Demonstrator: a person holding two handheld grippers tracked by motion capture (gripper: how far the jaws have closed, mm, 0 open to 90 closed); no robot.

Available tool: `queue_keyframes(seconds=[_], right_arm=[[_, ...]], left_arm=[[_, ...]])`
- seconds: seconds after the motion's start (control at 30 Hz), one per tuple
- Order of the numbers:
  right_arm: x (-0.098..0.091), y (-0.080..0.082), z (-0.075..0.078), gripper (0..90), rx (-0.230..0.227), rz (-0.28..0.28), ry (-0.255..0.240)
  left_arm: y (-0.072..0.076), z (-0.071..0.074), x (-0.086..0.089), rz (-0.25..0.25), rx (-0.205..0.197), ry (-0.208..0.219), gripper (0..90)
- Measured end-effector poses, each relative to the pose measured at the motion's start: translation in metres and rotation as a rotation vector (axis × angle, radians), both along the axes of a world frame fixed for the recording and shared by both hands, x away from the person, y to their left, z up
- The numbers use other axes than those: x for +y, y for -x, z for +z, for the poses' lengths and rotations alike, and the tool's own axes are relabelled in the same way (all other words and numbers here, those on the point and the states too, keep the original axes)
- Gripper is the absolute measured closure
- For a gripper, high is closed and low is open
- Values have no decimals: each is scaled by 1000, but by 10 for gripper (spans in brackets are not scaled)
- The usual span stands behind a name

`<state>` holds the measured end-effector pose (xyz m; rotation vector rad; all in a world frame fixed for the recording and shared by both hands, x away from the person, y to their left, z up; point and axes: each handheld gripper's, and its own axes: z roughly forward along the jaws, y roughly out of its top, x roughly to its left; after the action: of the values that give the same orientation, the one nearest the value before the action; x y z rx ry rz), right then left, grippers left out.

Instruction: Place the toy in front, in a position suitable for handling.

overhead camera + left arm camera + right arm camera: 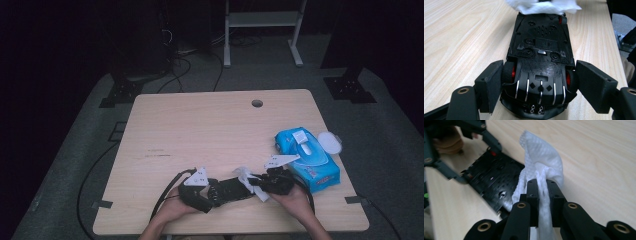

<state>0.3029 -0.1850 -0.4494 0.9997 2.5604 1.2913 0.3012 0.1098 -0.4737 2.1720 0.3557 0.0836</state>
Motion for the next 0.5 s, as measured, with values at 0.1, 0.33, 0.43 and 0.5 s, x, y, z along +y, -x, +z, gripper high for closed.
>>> queue_keyframes(seconds=[0.1, 0.33, 0.43, 0.5], right_arm=[[8, 10, -3, 811, 12, 79, -22], [11, 15, -8, 813, 16, 118, 5], [11, 18, -9, 813, 5, 131, 10], [12, 19, -9, 812, -3, 130, 18]], left_arm=[[0, 0, 0, 4, 1, -1, 246], [-4, 3, 3, 30, 81, 56, 201], [-6, 0, 4, 38, 110, 47, 177], [-7, 2, 4, 48, 124, 47, 175]])
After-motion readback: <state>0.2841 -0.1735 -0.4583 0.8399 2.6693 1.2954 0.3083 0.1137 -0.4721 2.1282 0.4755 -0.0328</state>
